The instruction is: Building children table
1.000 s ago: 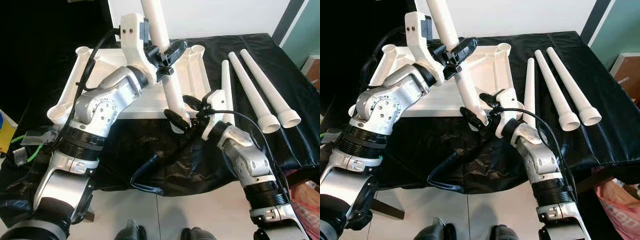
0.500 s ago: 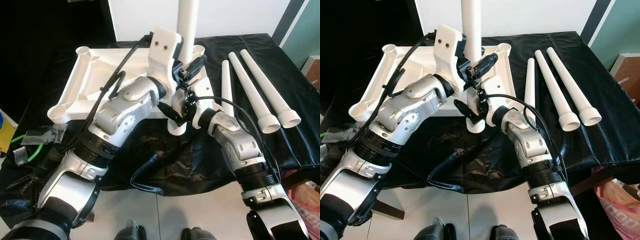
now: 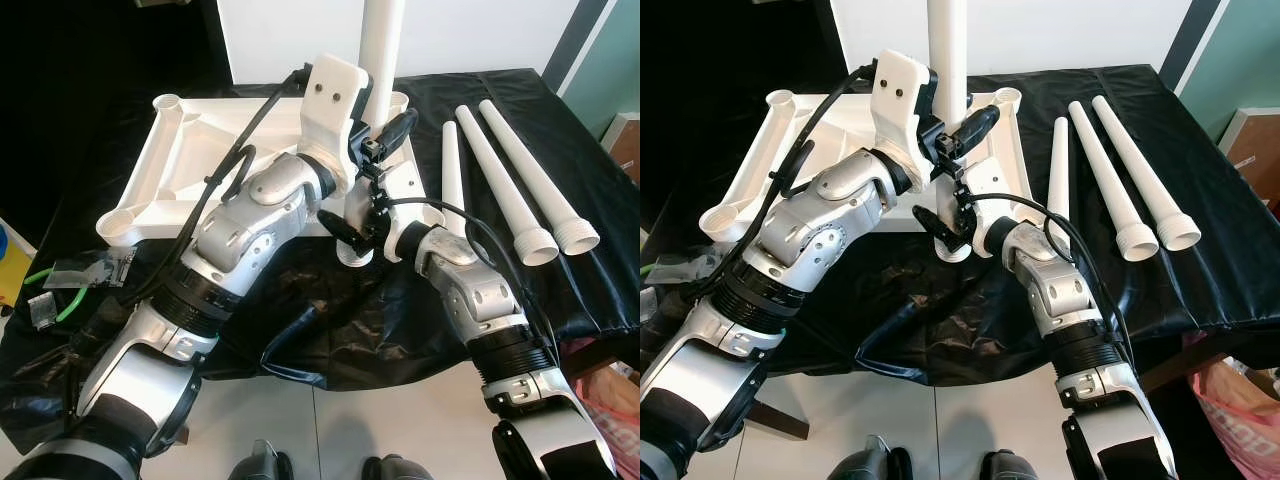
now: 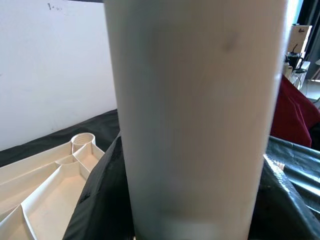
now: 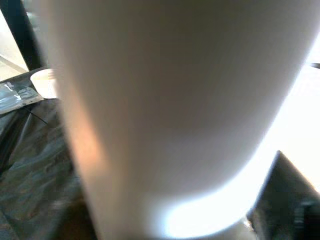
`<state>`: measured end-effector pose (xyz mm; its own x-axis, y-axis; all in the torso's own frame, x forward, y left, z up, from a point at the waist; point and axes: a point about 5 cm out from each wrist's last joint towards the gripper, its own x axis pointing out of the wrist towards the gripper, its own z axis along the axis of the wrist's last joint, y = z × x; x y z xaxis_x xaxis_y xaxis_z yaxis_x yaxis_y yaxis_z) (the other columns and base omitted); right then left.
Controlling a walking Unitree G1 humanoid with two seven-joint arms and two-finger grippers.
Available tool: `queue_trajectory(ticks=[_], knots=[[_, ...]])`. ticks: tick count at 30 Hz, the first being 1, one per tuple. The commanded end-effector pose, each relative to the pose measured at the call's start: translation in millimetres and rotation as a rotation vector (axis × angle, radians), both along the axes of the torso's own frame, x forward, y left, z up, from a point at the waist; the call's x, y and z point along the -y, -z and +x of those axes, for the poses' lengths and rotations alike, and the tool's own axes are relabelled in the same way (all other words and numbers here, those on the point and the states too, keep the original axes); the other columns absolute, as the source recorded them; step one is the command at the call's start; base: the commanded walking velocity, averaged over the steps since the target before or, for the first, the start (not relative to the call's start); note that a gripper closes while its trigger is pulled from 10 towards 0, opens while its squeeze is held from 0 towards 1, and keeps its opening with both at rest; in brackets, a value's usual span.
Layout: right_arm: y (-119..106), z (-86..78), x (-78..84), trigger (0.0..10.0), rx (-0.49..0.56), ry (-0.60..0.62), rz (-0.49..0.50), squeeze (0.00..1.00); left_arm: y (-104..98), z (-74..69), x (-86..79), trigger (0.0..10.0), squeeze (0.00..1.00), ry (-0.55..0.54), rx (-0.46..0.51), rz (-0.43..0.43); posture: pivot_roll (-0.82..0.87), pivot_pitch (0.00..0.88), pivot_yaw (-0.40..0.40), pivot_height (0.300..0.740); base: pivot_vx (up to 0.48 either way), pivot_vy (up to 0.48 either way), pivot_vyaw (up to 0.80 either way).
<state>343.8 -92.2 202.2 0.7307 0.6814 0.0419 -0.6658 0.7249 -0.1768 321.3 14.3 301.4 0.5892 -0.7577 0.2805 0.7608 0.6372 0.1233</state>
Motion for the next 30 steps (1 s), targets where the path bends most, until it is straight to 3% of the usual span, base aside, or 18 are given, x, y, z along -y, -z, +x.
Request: queue_trajectory(ticks=[1, 13, 14, 16, 17, 18, 19, 23, 24, 30], knots=[[0.3, 1.2, -1.8, 0.0, -0.002, -0.002, -0.012, 0.0, -3.6, -17.4, 11.8, 10.0, 0.0, 0.33, 0.087, 0.097, -0.04, 0.084, 0.017, 0.74, 0.0, 0.0, 0.0], [-2.0, 3.2, 0.7, 0.0, 0.009, 0.022, 0.01, 0.0, -0.4, -19.2, 13.4, 10.0, 0.0, 0.344, 0.08, 0.098, -0.04, 0.085, 0.018, 0.74, 0.0, 0.0, 0.0], [-1.9, 3.6, 0.7, 10.0, 0.006, 0.032, 0.017, 0.0, 0.3, -20.2, 13.9, 10.0, 0.0, 0.351, 0.08, 0.095, -0.04, 0.083, 0.018, 0.74, 0.0, 0.0, 0.0], [-1.8, 4.1, 0.7, 10.0, 0.0, 0.043, 0.025, 0.0, 0.9, -21.0, 14.5, 10.0, 0.0, 0.366, 0.061, 0.078, -0.04, 0.083, 0.019, 0.74, 0.0, 0.0, 0.0], [-1.8, 4.4, 0.6, 10.0, -0.004, 0.052, 0.031, 0.0, 1.2, -21.3, 14.6, 10.0, 0.82, 0.376, 0.037, 0.057, -0.04, 0.083, 0.019, 0.74, 0.0, 0.0, 0.0], [-1.8, 4.4, 0.6, 10.0, -0.004, 0.052, 0.031, 0.0, 1.2, -21.3, 14.6, 10.0, 0.82, 0.376, 0.037, 0.057, -0.04, 0.083, 0.019, 0.74, 0.0, 0.0, 0.0], [-2.0, 4.8, 0.4, 10.0, -0.01, 0.063, 0.046, 0.0, -0.2, -22.1, 14.1, 10.0, 1.0, 0.386, 0.023, 0.03, -0.04, 0.085, 0.021, 0.74, 0.0, 0.0, 0.0], [-2.7, 5.8, 0.5, 10.0, -0.02, 0.091, 0.083, 0.0, -8.0, -22.0, 11.6, 10.0, 1.0, 0.366, 0.034, -0.037, -0.04, 0.085, 0.02, 0.74, 0.0, 0.0, 0.0], [-2.7, 7.1, 2.0, 10.0, -0.029, 0.116, 0.104, 0.0, -13.6, -19.4, 9.2, 10.0, 0.0, 0.334, 0.047, -0.066, -0.04, 0.085, 0.02, 0.74, 0.0, 0.0, 0.0], [-2.6, 10.9, 7.2, 10.0, -0.044, 0.181, 0.145, 0.0, -23.2, -16.1, 3.4, 10.0, 0.0, 0.289, 0.07, -0.111, -0.03, 0.093, 0.023, 0.74, 0.0, 0.0, 0.0]])
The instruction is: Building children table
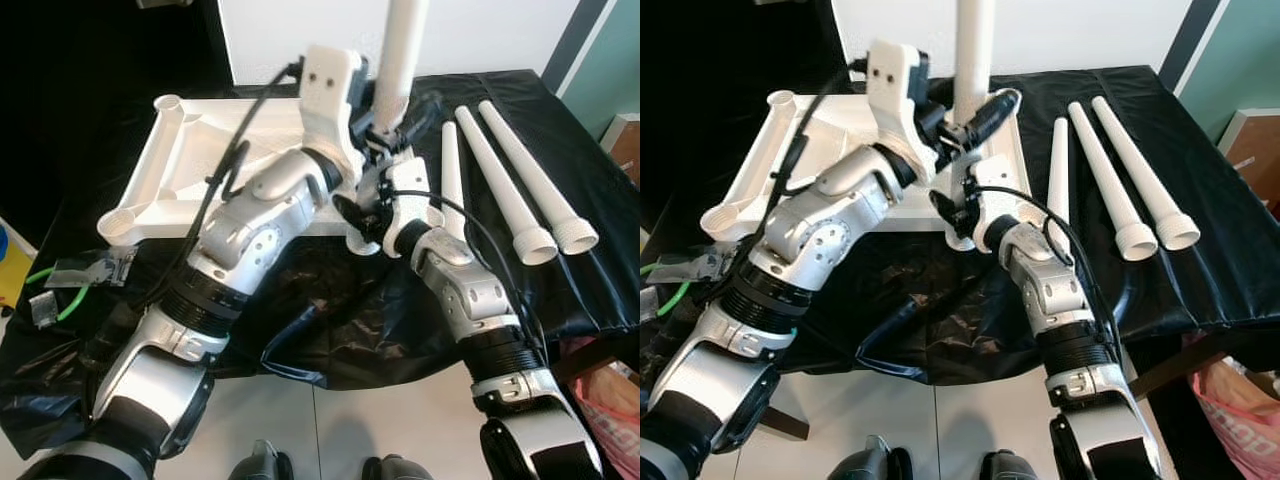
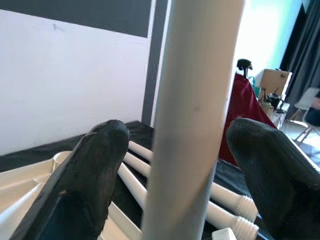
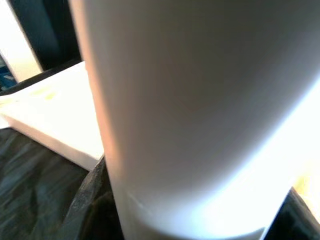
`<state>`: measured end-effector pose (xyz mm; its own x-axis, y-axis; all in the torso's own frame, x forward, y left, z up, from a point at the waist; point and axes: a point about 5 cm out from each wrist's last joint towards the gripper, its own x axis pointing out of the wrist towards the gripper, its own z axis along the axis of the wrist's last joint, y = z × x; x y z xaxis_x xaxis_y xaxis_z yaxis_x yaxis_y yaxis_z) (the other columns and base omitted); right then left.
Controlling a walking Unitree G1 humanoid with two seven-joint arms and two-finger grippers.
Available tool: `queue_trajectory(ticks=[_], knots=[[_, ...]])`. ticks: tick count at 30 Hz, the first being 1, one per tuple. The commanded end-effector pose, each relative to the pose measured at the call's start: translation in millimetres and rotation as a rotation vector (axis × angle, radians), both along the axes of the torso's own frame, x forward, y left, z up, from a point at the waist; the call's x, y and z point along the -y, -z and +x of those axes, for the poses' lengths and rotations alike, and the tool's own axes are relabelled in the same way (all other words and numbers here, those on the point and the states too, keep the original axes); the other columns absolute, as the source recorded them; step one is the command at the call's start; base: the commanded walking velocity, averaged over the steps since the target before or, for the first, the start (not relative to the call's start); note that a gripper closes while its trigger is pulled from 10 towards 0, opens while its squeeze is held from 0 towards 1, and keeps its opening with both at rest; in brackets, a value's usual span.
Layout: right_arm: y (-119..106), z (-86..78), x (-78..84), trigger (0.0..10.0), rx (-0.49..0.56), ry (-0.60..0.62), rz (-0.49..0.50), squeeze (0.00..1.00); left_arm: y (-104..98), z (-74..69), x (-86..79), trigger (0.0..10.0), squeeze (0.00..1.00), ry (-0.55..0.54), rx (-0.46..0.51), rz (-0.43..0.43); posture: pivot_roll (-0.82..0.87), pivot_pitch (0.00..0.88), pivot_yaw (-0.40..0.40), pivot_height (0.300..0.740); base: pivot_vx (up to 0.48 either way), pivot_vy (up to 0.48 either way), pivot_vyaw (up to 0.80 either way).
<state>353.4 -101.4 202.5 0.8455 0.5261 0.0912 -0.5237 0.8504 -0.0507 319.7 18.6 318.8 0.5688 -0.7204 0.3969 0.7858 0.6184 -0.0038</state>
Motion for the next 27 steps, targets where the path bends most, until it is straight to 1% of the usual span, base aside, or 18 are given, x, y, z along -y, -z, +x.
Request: queue_trajectory(ticks=[1, 4, 5, 6, 8, 9, 10, 11, 13, 19, 20, 21, 22, 23, 24, 25, 26, 27], knots=[[-2.5, 3.2, 1.9, 10.0, -0.008, 0.028, 0.029, 0.0, -7.3, -13.4, 5.0, 10.0, 0.0, 0.225, 0.119, 0.049, -0.03, 0.096, 0.028, 0.74, 0.0, 0.0, 0.0], [-2.5, 3.2, 1.9, 10.0, -0.008, 0.028, 0.029, 0.0, -7.3, -13.4, 5.0, 10.0, 0.0, 0.225, 0.119, 0.049, -0.03, 0.096, 0.028, 0.74, 0.0, 0.0, 0.0], [-2.5, 5.5, 7.6, 10.0, -0.011, 0.073, 0.04, 0.0, -8.0, -11.3, 0.8, 10.0, 0.0, 0.198, 0.123, 0.039, -0.03, 0.096, 0.031, 0.74, 0.0, 0.0, 0.0], [-2.5, 5.5, 7.6, 10.0, -0.011, 0.073, 0.04, 0.0, -8.0, -11.3, 0.8, 10.0, 0.0, 0.198, 0.123, 0.039, -0.03, 0.096, 0.031, 0.74, 0.0, 0.0, 0.0], [-0.1, 9.6, 28.2, 10.0, -0.02, 0.203, 0.074, 0.0, 2.3, -2.2, -13.4, 10.0, 0.0, 0.11, 0.107, 0.06, -0.04, 0.101, 0.045, 0.74, 0.0, 0.0, 0.0], [0.7, 10.2, 34.7, 10.0, -0.023, 0.239, 0.089, 0.0, 7.8, 0.9, -18.4, 10.0, 0.0, 0.083, 0.096, 0.073, -0.04, 0.101, 0.046, 0.74, 0.0, 0.0, 0.0], [0.7, 10.2, 34.7, 10.0, -0.023, 0.239, 0.089, 0.0, 7.8, 0.9, -18.4, 10.0, 0.0, 0.083, 0.096, 0.073, -0.04, 0.101, 0.046, 0.74, 0.0, 0.0, 0.0], [0.6, 9.9, 40.9, 10.0, -0.02, 0.273, 0.105, 0.0, 15.7, 4.9, -23.1, 10.0, 0.0, 0.053, 0.071, 0.088, -0.04, 0.101, 0.05, 0.74, 0.0, 0.0, 0.0], [0.0, 9.3, 45.1, 10.0, -0.015, 0.292, 0.121, 0.0, 22.5, 8.0, -26.3, 10.0, 0.0, 0.033, 0.047, 0.1, -0.04, 0.101, 0.051, 0.74, 0.0, 0.0, 0.0], [-0.8, 8.5, 50.9, 10.0, -0.01, 0.32, 0.148, 0.0, 33.0, 12.4, -30.5, 10.0, 0.0, 0.004, 0.017, 0.121, -0.04, 0.1, 0.053, 0.74, 0.0, 0.0, 0.0], [-0.4, 6.8, 58.4, 10.0, 0.0, 0.359, 0.163, 0.0, 52.5, 19.5, -32.5, 10.0, 0.0, -0.045, -0.027, 0.185, -0.05, 0.097, 0.055, 0.74, 0.0, 0.0, 0.0], [-0.4, 6.8, 58.4, 10.0, 0.0, 0.359, 0.163, 0.0, 52.5, 19.5, -32.5, 10.0, 0.0, -0.045, -0.027, 0.185, -0.05, 0.097, 0.055, 0.74, 0.0, 0.0, 0.0], [-0.2, 5.0, 64.5, 10.0, 0.01, 0.389, 0.179, 0.0, 69.8, 24.7, -34.5, 10.0, 0.0, -0.082, -0.065, 0.242, -0.05, 0.094, 0.055, 0.74, 0.0, 0.0, 0.0], [-0.1, 3.9, 68.4, 10.0, 0.017, 0.411, 0.19, 0.0, 81.5, 27.7, -36.2, 10.0, 0.0, -0.105, -0.088, 0.281, -0.05, 0.094, 0.055, 0.74, 0.0, 0.0, 0.0], [-0.1, 3.9, 68.4, 10.0, 0.017, 0.411, 0.19, 0.0, 81.5, 27.7, -36.2, 10.0, 0.0, -0.105, -0.088, 0.281, -0.05, 0.094, 0.055, 0.74, 0.0, 0.0, 0.0], [-0.8, 2.7, 71.7, 10.0, 0.025, 0.428, 0.2, 0.0, 93.0, 30.4, -36.8, 10.0, 0.0, -0.127, -0.106, 0.324, -0.05, 0.094, 0.055, 0.74, 0.0, 0.0, 0.0], [-1.4, 2.2, 73.0, 10.0, 0.029, 0.435, 0.206, 0.0, 98.1, 31.5, -36.9, 10.0, 0.0, -0.136, -0.11, 0.344, -0.05, 0.094, 0.055, 0.74, 0.0, 0.0, 0.0], [-1.4, 2.2, 73.0, 10.0, 0.029, 0.435, 0.206, 0.0, 98.1, 31.5, -36.9, 10.0, 0.0, -0.136, -0.11, 0.344, -0.05, 0.094, 0.055, 0.74, 0.0, 0.0, 0.0]])
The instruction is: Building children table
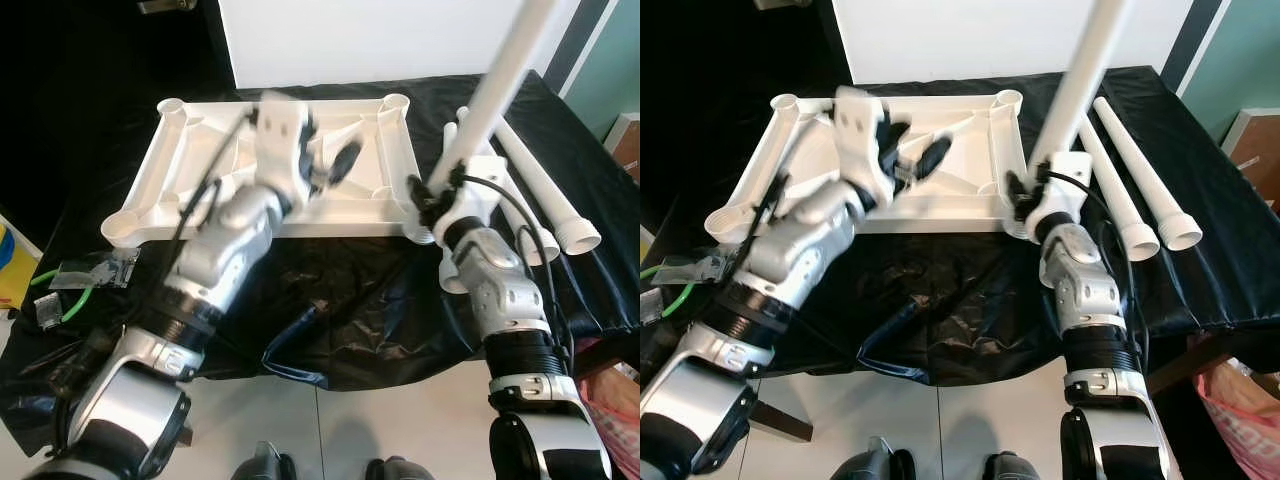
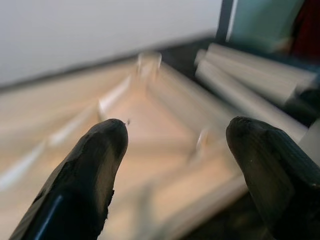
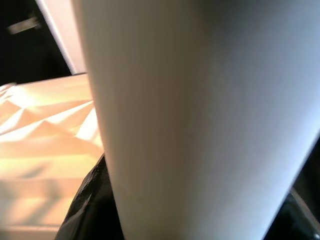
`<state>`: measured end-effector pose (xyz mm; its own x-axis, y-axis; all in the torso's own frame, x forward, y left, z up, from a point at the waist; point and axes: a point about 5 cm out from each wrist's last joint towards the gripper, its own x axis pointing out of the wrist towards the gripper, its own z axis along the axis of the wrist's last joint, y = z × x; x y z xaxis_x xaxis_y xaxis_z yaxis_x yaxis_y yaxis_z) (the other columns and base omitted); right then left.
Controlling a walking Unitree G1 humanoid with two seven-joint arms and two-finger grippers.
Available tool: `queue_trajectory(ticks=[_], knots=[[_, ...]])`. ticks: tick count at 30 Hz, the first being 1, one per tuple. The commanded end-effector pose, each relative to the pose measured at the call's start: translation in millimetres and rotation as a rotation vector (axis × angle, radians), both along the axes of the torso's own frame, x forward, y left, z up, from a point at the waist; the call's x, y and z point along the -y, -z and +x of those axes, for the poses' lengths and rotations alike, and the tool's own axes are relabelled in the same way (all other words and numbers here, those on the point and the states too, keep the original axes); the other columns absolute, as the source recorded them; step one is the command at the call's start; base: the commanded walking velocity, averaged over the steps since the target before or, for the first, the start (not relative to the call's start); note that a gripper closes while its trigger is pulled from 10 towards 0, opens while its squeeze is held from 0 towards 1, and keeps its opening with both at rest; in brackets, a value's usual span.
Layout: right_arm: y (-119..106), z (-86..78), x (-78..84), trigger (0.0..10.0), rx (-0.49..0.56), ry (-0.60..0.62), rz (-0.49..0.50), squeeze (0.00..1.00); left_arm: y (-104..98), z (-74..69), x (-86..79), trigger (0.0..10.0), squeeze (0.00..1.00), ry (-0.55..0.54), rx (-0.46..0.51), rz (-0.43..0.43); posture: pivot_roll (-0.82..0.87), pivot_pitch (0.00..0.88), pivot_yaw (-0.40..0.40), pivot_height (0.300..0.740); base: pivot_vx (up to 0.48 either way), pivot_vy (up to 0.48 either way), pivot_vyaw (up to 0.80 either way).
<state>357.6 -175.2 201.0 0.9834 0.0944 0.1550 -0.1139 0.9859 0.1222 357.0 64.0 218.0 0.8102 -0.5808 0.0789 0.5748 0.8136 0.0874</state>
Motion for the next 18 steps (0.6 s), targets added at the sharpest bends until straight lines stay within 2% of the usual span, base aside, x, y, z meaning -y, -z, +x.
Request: queue_trajectory(ticks=[1, 3, 4, 5, 6, 7, 10, 13, 18], knots=[[-2.8, -2.0, -0.8, 10.0, 0.027, 0.0, 0.013, 0.0, -2.7, -5.8, 8.6, 10.0, 0.0, 0.174, 0.035, 0.043, -0.05, 0.094, 0.055, 0.74, 0.0, 0.0, 0.0], [-9.0, -4.3, 7.4, 10.0, 0.053, 0.028, 0.012, 0.0, 41.4, 9.5, 7.5, 10.0, 0.0, 0.056, -0.08, 0.241, -0.07, 0.091, 0.063, 0.74, 0.0, 0.0, 0.0], [-9.0, -4.3, 7.4, 10.0, 0.053, 0.028, 0.012, 0.0, 41.4, 9.5, 7.5, 10.0, 0.0, 0.056, -0.08, 0.241, -0.07, 0.091, 0.063, 0.74, 0.0, 0.0, 0.0], [-11.4, -4.9, 10.1, 10.0, 0.062, 0.038, 0.011, 0.0, 55.6, 13.0, 5.6, 10.0, 0.0, 0.018, -0.117, 0.307, -0.07, 0.091, 0.063, 0.74, 0.0, 0.0, 0.0], [-11.4, -4.9, 10.1, 10.0, 0.062, 0.038, 0.011, 0.0, 55.6, 13.0, 5.6, 10.0, 0.0, 0.018, -0.117, 0.307, -0.07, 0.091, 0.063, 0.74, 0.0, 0.0, 0.0], [-15.4, -7.0, 14.1, 10.0, 0.076, 0.051, 0.009, 0.0, 73.2, 15.1, 4.4, 10.0, 0.0, -0.014, -0.151, 0.401, -0.09, 0.097, 0.069, 0.74, 0.0, 0.0, 0.0], [-16.2, -7.7, 14.8, 10.0, 0.08, 0.054, 0.009, 0.0, 76.2, 15.2, 4.5, 10.0, 0.0, -0.017, -0.153, 0.419, -0.09, 0.097, 0.069, 0.74, 0.0, 0.0, 0.0], [-19.4, -12.1, 15.2, 10.0, 0.093, 0.054, 0.0, 0.0, 84.8, 14.0, 7.3, 10.0, 0.0, 0.002, -0.156, 0.479, -0.1, 0.113, 0.079, 0.74, 0.0, 0.0, 0.0], [-20.9, -15.2, 16.0, 10.0, 0.098, 0.061, 0.001, 0.0, 83.9, 16.1, 8.6, 10.0, 0.0, 0.0, -0.141, 0.498, -0.11, 0.136, 0.089, 0.74, 0.0, 0.0, 0.0]])
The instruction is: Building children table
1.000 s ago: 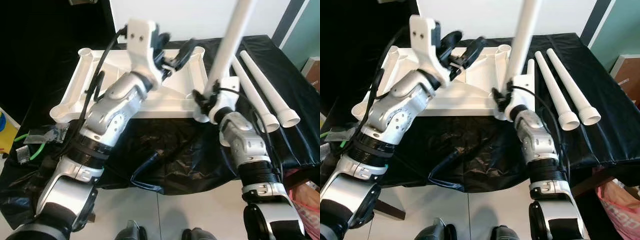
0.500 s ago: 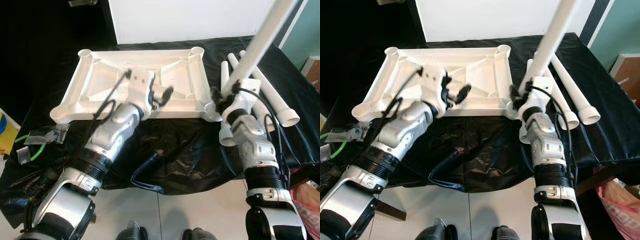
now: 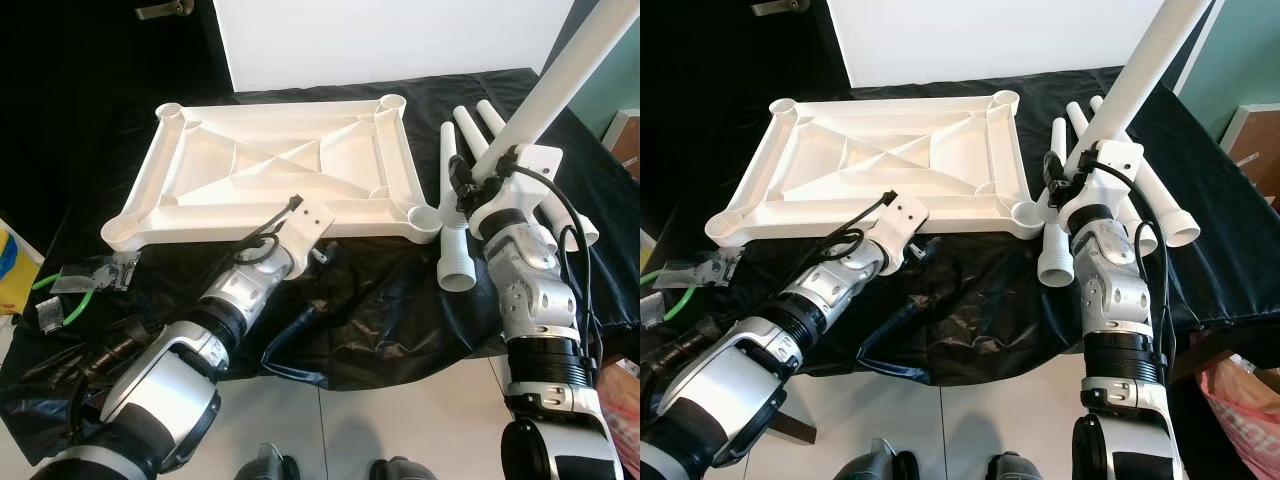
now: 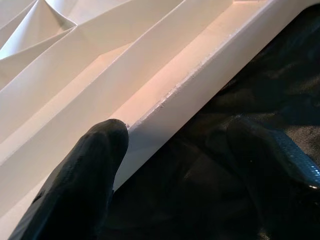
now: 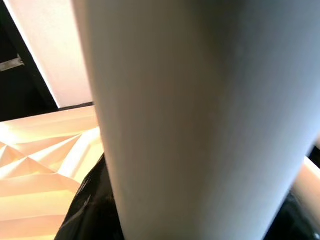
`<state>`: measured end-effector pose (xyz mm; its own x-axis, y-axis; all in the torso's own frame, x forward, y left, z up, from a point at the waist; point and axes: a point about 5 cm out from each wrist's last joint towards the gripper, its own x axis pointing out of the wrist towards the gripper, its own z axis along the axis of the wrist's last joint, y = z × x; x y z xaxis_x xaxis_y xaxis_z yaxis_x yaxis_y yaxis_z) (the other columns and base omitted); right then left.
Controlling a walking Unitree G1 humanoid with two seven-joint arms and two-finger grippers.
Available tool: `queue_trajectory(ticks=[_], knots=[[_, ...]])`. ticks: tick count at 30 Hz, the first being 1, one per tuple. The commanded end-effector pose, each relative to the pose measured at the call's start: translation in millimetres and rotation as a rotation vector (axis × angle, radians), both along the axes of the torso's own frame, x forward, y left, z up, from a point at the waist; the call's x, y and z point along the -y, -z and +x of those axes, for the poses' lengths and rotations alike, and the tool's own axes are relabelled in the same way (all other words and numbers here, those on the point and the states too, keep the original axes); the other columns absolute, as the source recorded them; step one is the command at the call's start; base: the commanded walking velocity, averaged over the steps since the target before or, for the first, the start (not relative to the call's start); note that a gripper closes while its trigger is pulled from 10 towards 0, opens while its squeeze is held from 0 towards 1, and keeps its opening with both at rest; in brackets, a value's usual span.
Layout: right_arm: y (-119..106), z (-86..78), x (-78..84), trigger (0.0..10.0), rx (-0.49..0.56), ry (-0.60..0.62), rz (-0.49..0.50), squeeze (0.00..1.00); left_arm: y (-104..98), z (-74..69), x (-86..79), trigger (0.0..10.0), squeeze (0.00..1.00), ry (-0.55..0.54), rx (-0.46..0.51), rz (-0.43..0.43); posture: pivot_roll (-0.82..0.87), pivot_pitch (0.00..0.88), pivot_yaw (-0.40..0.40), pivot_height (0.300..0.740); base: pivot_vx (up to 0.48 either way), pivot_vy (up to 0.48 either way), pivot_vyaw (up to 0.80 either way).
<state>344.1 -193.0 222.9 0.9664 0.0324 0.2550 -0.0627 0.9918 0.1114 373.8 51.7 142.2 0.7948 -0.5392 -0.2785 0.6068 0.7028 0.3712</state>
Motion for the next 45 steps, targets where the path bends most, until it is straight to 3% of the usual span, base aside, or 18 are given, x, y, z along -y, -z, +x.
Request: queue_trajectory(ticks=[1, 10, 14, 18, 20, 21, 22, 23, 24, 25, 26, 27, 30, 39, 45], knots=[[0.7, -2.8, -1.2, 10.0, -0.005, 0.001, 0.003, 0.0, 4.0, 1.4, -3.6, 10.0, 0.0, -0.009, -0.012, 0.032, -0.11, 0.147, 0.096, 0.74, 0.0, 0.0, 0.0], [0.4, -5.5, 0.6, 10.0, -0.009, 0.011, -0.003, 0.0, -9.6, 9.7, -4.1, 10.0, 0.0, -0.012, 0.028, 0.005, -0.11, 0.166, 0.105, 0.74, 0.0, 0.0, 0.0], [3.8, -7.9, -4.2, 10.0, -0.02, -0.003, -0.002, 0.0, -31.4, 21.7, -9.6, 10.0, 0.0, -0.06, 0.081, -0.037, -0.11, 0.181, 0.114, 0.74, 0.0, 0.0, 0.0], [4.4, -8.6, -6.8, 10.0, -0.021, -0.012, -0.004, 0.0, -36.2, 23.4, -10.4, 10.0, 0.0, -0.062, 0.07, -0.086, -0.11, 0.181, 0.115, 0.74, 0.0, 0.0, 0.0], [4.9, -11.0, -11.3, 10.0, -0.01, -0.028, -0.007, 0.0, -43.5, 25.1, -12.8, 10.0, 0.0, -0.063, 0.043, -0.202, -0.1, 0.183, 0.121, 0.74, 0.0, 0.0, 0.0], [4.9, -11.0, -11.3, 10.0, -0.01, -0.028, -0.007, 0.0, -43.5, 25.1, -12.8, 10.0, 0.0, -0.063, 0.043, -0.202, -0.1, 0.183, 0.121, 0.74, 0.0, 0.0, 0.0], [4.6, -12.8, -13.2, 10.0, 0.001, -0.035, -0.012, 0.0, -48.1, 25.9, -15.4, 10.0, 0.0, -0.067, 0.03, -0.287, -0.1, 0.182, 0.123, 0.74, 0.0, 0.0, 0.0], [4.6, -12.8, -13.2, 10.0, 0.001, -0.035, -0.012, 0.0, -48.1, 25.9, -15.4, 10.0, 0.0, -0.067, 0.03, -0.287, -0.1, 0.182, 0.123, 0.74, 0.0, 0.0, 0.0], [4.0, -14.8, -14.9, 10.0, 0.019, -0.039, -0.022, 0.0, -54.1, 26.1, -19.1, 10.0, 0.0, -0.067, 0.04, -0.369, -0.1, 0.184, 0.123, 0.74, 0.0, 0.0, 0.0], [4.0, -14.8, -14.9, 10.0, 0.019, -0.039, -0.022, 0.0, -54.1, 26.1, -19.1, 10.0, 0.0, -0.067, 0.04, -0.369, -0.1, 0.184, 0.123, 0.74, 0.0, 0.0, 0.0], [3.5, -16.2, -15.9, 10.0, 0.03, -0.042, -0.029, 0.0, -58.1, 26.4, -21.9, 10.0, 0.0, -0.067, 0.05, -0.421, -0.1, 0.184, 0.123, 0.74, 0.0, 0.0, 0.0], [3.0, -17.9, -16.9, 10.0, 0.048, -0.04, -0.04, 0.0, -64.6, 25.5, -26.9, 10.0, 0.0, -0.071, 0.077, -0.493, -0.09, 0.184, 0.121, 0.74, 0.0, 0.0, 0.0], [2.6, -19.8, -18.0, 10.0, 0.067, -0.037, -0.05, 0.0, -72.3, 23.6, -34.0, 10.0, 0.0, -0.083, 0.123, -0.561, -0.09, 0.182, 0.117, 0.74, 0.0, 0.0, 0.0], [4.6, -20.8, -21.2, 10.0, 0.084, -0.023, -0.086, 0.0, -81.7, 7.3, -50.8, 10.0, 0.0, -0.127, 0.238, -0.641, -0.08, 0.18, 0.091, 0.74, 0.0, 0.0, 0.0], [10.5, -23.9, -22.7, 10.0, 0.093, -0.005, -0.125, 0.0, -71.2, -13.2, -63.0, 10.0, 0.0, -0.201, 0.272, -0.697, -0.08, 0.165, 0.097, 0.74, 0.0, 0.0, 0.0]])
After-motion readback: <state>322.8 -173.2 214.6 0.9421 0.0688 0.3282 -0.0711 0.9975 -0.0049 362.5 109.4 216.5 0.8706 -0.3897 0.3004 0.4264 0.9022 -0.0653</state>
